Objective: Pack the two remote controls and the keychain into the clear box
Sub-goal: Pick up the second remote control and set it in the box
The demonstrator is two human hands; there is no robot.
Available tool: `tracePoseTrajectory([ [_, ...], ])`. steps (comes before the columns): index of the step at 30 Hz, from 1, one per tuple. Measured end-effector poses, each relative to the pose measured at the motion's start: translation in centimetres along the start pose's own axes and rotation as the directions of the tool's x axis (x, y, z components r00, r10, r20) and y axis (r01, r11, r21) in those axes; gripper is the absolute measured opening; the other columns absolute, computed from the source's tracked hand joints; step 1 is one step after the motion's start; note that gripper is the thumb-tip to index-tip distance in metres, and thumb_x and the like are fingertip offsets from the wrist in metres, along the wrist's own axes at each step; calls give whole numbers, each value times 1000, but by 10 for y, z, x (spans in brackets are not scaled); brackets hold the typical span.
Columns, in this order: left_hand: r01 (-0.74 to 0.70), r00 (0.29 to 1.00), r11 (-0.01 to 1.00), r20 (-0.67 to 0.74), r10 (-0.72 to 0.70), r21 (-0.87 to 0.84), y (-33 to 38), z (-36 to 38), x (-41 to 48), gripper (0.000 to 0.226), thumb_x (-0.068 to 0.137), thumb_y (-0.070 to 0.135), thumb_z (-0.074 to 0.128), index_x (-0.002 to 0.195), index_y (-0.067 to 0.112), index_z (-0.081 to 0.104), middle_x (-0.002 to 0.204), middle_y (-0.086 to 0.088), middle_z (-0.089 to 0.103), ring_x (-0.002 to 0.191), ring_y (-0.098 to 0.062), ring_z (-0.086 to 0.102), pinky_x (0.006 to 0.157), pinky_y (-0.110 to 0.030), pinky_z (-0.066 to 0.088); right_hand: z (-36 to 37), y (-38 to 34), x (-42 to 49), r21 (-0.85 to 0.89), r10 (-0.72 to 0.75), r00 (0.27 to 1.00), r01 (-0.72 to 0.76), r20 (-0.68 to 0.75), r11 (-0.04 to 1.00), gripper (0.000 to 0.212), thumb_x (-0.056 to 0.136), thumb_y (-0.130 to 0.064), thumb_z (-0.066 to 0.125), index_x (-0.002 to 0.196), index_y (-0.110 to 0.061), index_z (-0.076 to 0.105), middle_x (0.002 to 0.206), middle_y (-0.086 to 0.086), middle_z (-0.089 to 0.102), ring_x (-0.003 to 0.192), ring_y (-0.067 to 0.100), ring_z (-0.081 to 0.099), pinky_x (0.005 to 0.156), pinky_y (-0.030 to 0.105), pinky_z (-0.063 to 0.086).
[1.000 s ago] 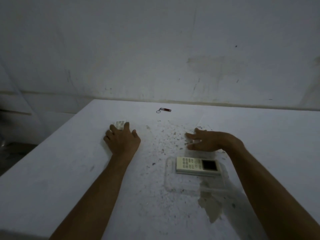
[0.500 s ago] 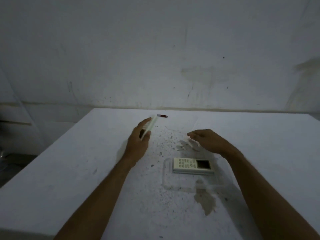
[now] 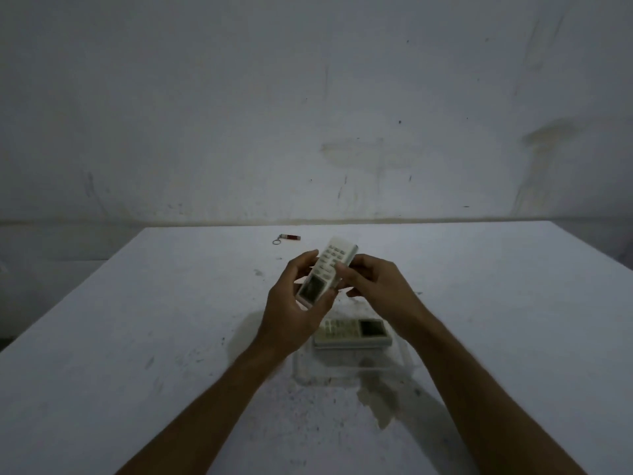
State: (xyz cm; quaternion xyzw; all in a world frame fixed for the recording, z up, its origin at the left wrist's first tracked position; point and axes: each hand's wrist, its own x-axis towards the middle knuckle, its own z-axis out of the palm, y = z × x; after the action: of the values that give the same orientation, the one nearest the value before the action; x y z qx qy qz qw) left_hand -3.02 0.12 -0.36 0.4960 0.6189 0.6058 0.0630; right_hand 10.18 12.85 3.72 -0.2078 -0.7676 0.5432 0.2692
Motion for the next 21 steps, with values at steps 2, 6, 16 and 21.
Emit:
tracePoseTrajectory([
  [2,38,998,998,53,-35,-49,0,-2,0,63,92,44,69,147,24,45,140,10,59,125,-13,61,94,-34,59,3,2,-1,147,34,999,-36,13,988,32,101,-31,58,125,-11,66,116,3,75,105,18,73,93,39,59],
  [6,101,995,983,22,-99,-151,5,-11,9,54,99,49,46,144,19,50,132,6,66,118,-12,65,97,-30,56,-5,4,-1,321,74,996,-88,55,943,31,105,-28,49,127,-14,65,120,7,73,116,26,68,100,46,55],
  [16,295,956,907,97,-278,-302,9,-20,14,29,96,25,65,107,0,73,91,-18,78,75,-31,77,70,-38,65,-6,3,-1,-136,-86,995,93,56,986,24,97,-36,63,118,-25,63,102,-4,76,88,13,74,68,24,61],
  [21,450,883,771,96,-459,-452,13,-19,16,25,94,19,69,100,-5,71,95,-23,77,75,-27,77,65,-31,64,-1,8,-7,-538,-343,932,348,114,768,59,86,-50,72,136,-24,56,125,-8,58,102,2,59,77,4,51],
])
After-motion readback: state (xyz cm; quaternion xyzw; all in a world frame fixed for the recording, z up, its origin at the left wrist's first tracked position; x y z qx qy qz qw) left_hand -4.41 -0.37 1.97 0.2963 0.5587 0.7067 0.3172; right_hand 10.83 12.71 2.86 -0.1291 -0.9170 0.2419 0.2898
